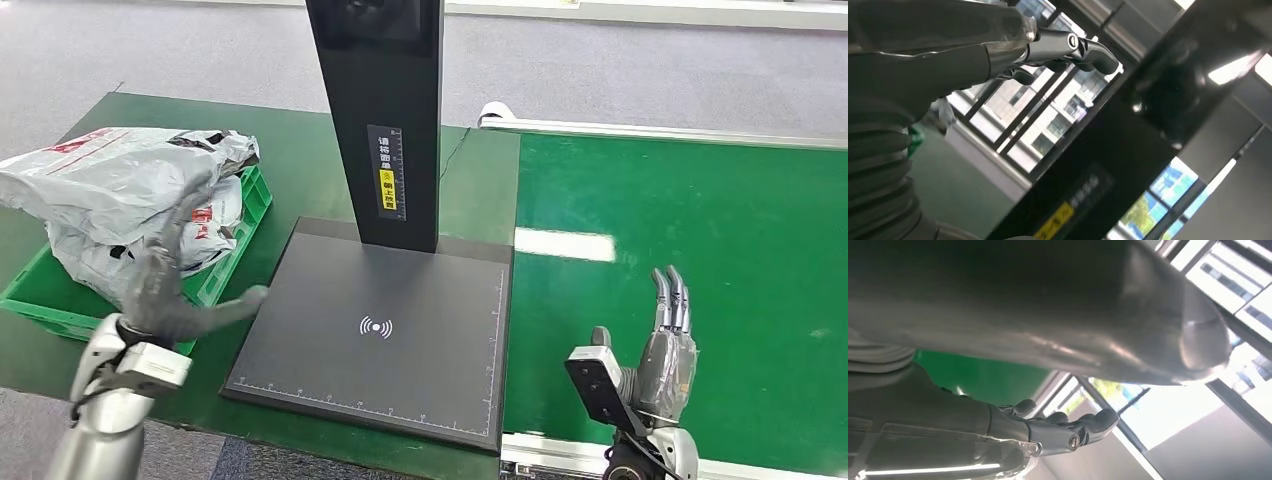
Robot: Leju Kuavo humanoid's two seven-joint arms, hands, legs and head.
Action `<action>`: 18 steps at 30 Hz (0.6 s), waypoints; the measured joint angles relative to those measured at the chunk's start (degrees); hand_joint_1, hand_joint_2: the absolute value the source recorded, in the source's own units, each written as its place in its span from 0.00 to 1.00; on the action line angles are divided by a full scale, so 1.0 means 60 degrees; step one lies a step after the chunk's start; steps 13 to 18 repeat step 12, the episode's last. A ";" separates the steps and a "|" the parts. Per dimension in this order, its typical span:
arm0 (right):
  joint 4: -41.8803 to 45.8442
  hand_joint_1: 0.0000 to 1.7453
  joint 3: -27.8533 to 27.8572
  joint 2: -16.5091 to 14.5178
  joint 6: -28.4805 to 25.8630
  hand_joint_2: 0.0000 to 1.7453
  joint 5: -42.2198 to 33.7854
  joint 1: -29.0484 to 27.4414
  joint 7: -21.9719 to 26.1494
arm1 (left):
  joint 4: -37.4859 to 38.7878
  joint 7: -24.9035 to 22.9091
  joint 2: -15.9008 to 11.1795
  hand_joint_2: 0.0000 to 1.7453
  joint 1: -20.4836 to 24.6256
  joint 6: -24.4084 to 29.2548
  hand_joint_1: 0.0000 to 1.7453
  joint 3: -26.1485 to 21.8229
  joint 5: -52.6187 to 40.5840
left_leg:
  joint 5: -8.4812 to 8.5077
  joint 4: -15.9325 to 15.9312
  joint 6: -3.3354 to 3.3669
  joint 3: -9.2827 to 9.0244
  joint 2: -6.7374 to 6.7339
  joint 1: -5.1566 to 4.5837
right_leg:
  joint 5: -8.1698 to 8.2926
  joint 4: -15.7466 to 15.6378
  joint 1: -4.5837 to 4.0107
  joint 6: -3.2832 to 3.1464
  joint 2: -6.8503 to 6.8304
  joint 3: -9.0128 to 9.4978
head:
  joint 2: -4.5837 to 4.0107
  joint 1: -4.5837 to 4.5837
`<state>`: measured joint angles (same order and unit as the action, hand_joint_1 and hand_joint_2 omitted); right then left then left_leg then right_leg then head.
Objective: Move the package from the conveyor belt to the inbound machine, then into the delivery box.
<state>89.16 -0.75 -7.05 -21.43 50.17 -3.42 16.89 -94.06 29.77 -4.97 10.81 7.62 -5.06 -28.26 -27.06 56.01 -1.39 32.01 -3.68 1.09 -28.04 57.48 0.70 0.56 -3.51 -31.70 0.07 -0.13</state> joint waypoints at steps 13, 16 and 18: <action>-0.1556 0.00 -0.0264 -0.0152 0.2501 0.00 -0.4054 0.0377 0.1211 | 0.3201 0.0756 0.1449 1.00 -0.0370 -0.0369 0.00 0.1603 0.1813 | -0.0001 -0.0001 0.0000 -0.0001 0.0000 0.0001 | 0.0000 0.0001 -0.0002 0.0001 0.0000 0.0003 | 0.0000 0.0001; -0.1556 0.00 -0.0264 -0.0152 0.2501 0.00 -0.4054 0.0377 0.1211 | 0.3201 0.0756 0.1449 1.00 -0.0370 -0.0369 0.00 0.1603 0.1813 | -0.0001 -0.0001 0.0000 -0.0001 0.0000 0.0001 | 0.0000 0.0001 -0.0002 0.0001 0.0000 0.0003 | 0.0000 0.0001; -0.1556 0.00 -0.0264 -0.0152 0.2501 0.00 -0.4054 0.0377 0.1211 | 0.3201 0.0756 0.1449 1.00 -0.0370 -0.0369 0.00 0.1603 0.1813 | -0.0001 -0.0001 0.0000 -0.0001 0.0000 0.0001 | 0.0000 0.0001 -0.0002 0.0001 0.0000 0.0003 | 0.0000 0.0001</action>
